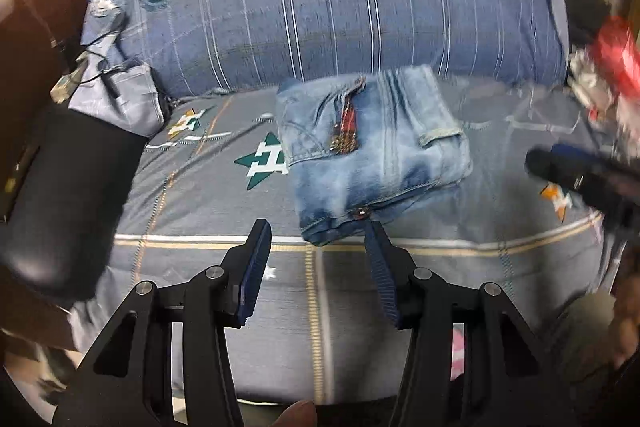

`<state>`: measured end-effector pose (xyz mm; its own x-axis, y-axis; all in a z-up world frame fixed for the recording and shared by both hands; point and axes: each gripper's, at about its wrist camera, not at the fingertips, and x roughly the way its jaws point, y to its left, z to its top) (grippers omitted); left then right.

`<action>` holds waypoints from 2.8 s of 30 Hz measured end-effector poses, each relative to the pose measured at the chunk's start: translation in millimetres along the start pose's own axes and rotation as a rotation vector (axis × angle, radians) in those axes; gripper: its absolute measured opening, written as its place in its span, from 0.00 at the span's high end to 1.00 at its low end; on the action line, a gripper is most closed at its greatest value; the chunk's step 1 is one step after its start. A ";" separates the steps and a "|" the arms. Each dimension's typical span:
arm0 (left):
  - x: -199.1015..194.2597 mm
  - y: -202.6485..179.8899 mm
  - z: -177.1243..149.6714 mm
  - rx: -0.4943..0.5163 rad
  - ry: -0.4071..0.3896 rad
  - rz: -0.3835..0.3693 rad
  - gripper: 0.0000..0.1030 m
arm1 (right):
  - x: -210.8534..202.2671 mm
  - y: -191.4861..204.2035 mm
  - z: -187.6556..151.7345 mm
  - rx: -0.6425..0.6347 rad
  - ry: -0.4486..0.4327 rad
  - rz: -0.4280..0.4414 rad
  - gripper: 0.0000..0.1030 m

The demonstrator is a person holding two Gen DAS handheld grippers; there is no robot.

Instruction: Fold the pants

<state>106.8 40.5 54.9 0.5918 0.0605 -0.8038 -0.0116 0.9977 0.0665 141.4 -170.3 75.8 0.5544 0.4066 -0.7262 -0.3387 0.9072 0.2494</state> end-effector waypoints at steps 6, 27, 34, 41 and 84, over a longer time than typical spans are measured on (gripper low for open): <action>34.7 5.2 12.9 -0.023 0.079 -0.009 0.53 | 30.7 5.8 29.9 0.005 0.087 -0.016 0.36; 63.0 -8.8 8.3 0.037 0.114 0.018 0.53 | 89.5 -9.0 21.9 -0.044 0.231 0.017 0.36; 59.0 -9.4 6.2 0.042 0.089 0.036 0.53 | 85.7 -7.4 21.1 -0.048 0.215 0.005 0.36; 58.1 -5.9 6.0 0.025 0.077 0.044 0.53 | 82.2 -6.6 22.0 -0.050 0.197 0.005 0.36; 48.0 0.8 8.5 -0.025 0.010 0.028 0.53 | 67.7 -6.6 24.8 -0.046 0.131 0.006 0.36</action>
<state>142.0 43.9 21.4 0.5831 0.0888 -0.8075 -0.0484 0.9960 0.0746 200.0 -146.1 40.9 0.4497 0.3916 -0.8028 -0.3774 0.8979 0.2266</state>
